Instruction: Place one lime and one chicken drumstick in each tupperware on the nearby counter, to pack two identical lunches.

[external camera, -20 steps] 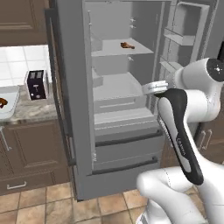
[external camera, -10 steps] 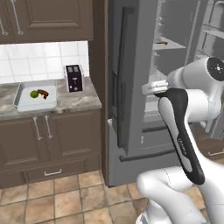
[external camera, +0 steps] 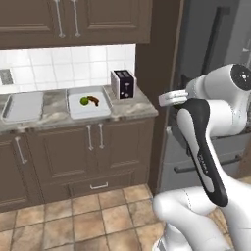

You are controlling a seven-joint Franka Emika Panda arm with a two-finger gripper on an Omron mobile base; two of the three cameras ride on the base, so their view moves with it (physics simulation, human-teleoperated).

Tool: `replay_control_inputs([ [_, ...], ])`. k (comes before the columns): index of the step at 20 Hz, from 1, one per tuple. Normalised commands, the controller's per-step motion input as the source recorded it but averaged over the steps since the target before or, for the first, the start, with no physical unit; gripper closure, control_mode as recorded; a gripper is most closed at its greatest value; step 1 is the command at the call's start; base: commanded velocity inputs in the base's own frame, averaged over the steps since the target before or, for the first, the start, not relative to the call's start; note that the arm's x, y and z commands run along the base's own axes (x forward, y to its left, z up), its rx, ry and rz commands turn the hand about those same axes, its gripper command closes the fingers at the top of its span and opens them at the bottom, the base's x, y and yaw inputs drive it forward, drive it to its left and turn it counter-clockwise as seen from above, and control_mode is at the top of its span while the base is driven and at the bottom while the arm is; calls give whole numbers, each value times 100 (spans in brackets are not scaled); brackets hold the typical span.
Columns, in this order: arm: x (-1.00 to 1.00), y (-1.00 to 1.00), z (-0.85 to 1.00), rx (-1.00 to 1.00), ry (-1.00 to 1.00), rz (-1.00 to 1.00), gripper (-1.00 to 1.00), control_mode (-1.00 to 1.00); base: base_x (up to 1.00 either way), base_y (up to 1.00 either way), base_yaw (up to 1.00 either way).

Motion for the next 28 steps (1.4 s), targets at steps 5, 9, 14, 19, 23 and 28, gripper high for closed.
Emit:
replay_control_inputs([
  [5,0,0,0,0,0,0,100,100,5,100,0],
  [9,0,0,0,0,0,0,100,100,18,100,0],
  [14,0,0,0,0,0,0,100,100,38,98,-2],
  [19,0,0,0,0,0,0,100,100,84,29,0],
  [23,0,0,0,0,0,0,100,100,100,3,0],
  [28,0,0,0,0,0,0,100,100,93,33,-1],
])
